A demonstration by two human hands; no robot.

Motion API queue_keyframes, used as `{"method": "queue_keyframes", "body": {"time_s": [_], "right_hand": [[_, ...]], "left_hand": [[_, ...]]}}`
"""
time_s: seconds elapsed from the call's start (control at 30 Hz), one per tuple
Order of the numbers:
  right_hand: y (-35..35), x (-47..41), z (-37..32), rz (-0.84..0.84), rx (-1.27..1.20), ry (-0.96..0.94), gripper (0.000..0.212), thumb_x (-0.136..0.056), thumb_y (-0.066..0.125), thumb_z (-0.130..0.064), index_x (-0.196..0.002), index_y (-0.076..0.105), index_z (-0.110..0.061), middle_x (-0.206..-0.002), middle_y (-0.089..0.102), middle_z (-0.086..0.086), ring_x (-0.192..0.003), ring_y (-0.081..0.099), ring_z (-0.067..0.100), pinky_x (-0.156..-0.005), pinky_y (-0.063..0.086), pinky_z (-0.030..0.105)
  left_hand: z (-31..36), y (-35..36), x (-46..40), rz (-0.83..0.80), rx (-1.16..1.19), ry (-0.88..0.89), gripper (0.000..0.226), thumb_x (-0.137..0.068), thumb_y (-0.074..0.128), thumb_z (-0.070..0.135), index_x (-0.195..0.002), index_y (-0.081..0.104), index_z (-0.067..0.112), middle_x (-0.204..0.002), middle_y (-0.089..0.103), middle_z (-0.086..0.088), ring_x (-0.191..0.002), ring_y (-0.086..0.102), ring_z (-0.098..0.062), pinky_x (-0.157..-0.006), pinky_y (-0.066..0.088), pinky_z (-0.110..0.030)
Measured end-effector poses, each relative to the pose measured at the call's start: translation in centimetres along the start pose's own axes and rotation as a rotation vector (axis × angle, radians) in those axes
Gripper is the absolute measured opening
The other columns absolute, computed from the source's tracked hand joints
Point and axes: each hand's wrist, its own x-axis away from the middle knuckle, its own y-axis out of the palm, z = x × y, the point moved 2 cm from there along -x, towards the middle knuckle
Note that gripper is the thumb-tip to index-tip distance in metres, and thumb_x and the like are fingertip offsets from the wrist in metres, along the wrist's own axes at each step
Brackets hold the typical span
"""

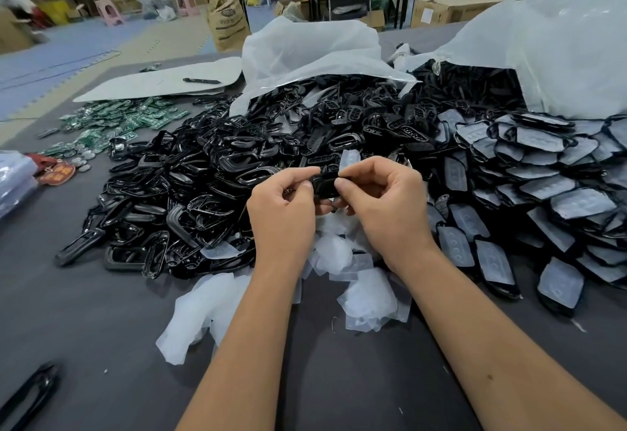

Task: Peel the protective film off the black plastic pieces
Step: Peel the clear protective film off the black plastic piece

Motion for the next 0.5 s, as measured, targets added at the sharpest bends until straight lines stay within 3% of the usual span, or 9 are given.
{"method": "queue_keyframes", "body": {"time_s": [0.2, 0.4, 0.5], "right_hand": [[0.09, 0.07, -0.29, 0.056, 0.184, -0.035, 0.008, -0.085, 0.084, -0.010, -0.086, 0.077, -0.015, -0.074, 0.075, -0.005, -0.067, 0.073, 0.012, -0.066, 0.063, 0.035], [-0.10, 0.31, -0.70, 0.126, 0.317, -0.100, 0.012, -0.081, 0.087, -0.013, -0.083, 0.076, -0.016, -0.079, 0.072, -0.008, -0.066, 0.068, 0.005, -0.063, 0.052, 0.015], [-0.30, 0.22, -0.66, 0.145, 0.336, -0.077, 0.025, -0.078, 0.090, -0.019, -0.094, 0.071, -0.019, -0.092, 0.068, -0.003, -0.066, 0.065, 0.006, -0.066, 0.050, 0.015]], "left_hand": [[-0.31, 0.00, -0.25, -0.040, -0.042, 0.068, 0.023, -0.094, 0.067, 0.004, -0.091, 0.080, 0.023, -0.081, 0.077, 0.001, -0.067, 0.076, -0.022, -0.073, 0.065, -0.048], [-0.40, 0.17, -0.32, -0.091, 0.002, 0.054, 0.023, -0.091, 0.074, -0.003, -0.090, 0.078, 0.019, -0.074, 0.075, -0.003, -0.060, 0.073, -0.017, -0.062, 0.060, -0.030], [-0.44, -0.01, -0.48, -0.119, 0.090, 0.011, 0.021, -0.091, 0.070, -0.008, -0.092, 0.078, 0.012, -0.072, 0.073, -0.003, -0.055, 0.066, -0.013, -0.059, 0.056, -0.025]]}}
